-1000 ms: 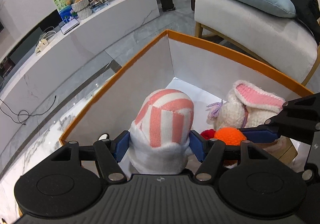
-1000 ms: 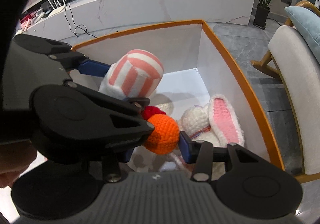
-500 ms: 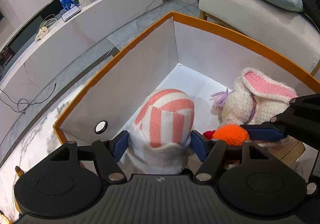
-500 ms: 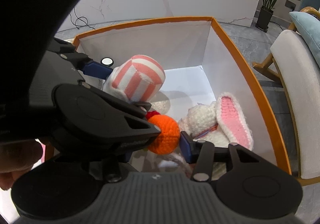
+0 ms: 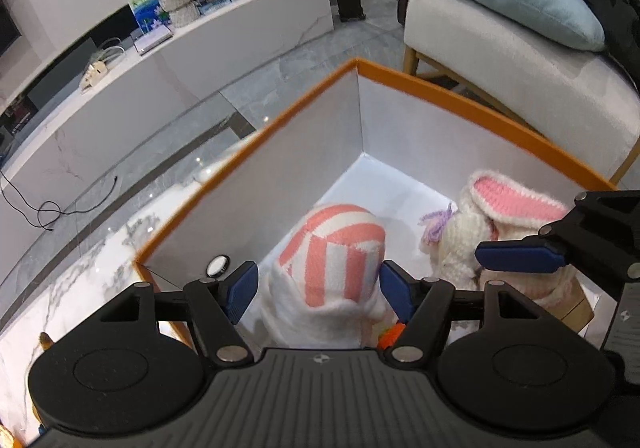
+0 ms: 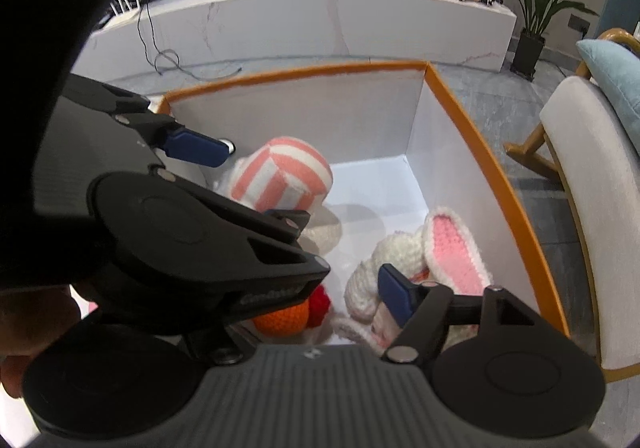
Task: Organize objects
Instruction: 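Lower and release the crocheted orange while the left gripper releases the striped plush, then move both grippers back from the storage box to the table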
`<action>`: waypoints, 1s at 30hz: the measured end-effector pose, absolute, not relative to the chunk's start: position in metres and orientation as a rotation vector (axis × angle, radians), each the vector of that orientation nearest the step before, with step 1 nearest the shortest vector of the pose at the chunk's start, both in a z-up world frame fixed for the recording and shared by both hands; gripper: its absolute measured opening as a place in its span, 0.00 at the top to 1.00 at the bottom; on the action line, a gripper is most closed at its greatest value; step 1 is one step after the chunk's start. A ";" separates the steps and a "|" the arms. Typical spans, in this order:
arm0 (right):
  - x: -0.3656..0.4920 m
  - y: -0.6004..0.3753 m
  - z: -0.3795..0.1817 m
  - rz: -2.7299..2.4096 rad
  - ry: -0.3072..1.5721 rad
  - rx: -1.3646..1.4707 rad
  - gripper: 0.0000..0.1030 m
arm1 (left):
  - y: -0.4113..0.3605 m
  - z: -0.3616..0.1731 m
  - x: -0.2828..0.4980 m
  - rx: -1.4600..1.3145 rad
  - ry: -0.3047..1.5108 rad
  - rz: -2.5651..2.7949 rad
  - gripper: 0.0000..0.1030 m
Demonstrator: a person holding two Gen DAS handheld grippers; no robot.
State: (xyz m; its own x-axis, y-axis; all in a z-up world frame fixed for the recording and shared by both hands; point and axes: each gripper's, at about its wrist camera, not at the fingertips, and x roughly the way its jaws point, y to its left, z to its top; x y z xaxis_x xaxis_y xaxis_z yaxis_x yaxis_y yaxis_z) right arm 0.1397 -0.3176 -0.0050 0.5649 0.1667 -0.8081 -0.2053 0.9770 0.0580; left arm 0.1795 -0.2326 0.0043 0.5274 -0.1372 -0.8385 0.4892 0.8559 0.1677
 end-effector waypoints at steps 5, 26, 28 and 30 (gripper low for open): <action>0.138 -0.322 0.006 0.220 0.874 -0.008 0.23 | -0.227 0.022 0.178 0.378 0.883 -0.369 0.19; 0.135 -0.319 0.018 0.202 0.820 0.050 0.22 | -0.171 0.062 0.140 0.182 0.743 -0.339 0.17; 0.135 -0.319 0.019 0.199 0.812 0.051 0.22 | -0.158 0.064 0.135 0.149 0.732 -0.326 0.17; 0.134 -0.319 0.022 0.196 0.800 0.056 0.22 | -0.145 0.065 0.129 0.117 0.718 -0.310 0.16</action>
